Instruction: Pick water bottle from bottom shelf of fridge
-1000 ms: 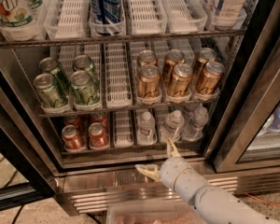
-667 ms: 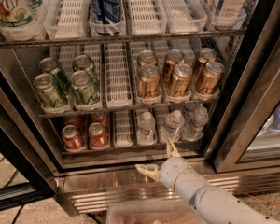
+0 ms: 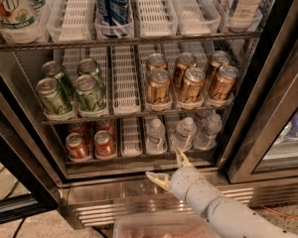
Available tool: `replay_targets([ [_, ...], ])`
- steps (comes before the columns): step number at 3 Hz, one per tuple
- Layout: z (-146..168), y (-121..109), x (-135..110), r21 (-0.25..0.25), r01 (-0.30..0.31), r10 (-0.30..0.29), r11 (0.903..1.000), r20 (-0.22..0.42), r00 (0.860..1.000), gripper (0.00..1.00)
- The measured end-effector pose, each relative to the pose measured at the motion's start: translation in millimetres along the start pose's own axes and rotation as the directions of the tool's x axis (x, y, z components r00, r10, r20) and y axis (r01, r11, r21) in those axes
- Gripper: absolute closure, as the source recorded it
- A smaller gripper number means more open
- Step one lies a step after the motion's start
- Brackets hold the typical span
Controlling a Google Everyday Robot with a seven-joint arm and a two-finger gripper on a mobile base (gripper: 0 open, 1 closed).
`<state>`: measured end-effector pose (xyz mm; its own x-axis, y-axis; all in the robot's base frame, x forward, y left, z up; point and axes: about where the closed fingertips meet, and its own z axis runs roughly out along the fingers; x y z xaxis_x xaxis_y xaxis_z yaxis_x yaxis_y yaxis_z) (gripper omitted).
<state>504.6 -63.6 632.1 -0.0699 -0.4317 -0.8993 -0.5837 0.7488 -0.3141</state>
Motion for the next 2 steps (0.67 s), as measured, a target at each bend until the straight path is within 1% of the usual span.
replay_targets([
  [1, 9.9, -1.4, 1.7, 0.01, -0.009, 0.009, 0.9999, 0.001, 1.0, 0.36],
  [2, 20.1, -3.7, 1.9, 0.013, -0.012, 0.012, 0.9998, 0.006, 1.0, 0.36],
])
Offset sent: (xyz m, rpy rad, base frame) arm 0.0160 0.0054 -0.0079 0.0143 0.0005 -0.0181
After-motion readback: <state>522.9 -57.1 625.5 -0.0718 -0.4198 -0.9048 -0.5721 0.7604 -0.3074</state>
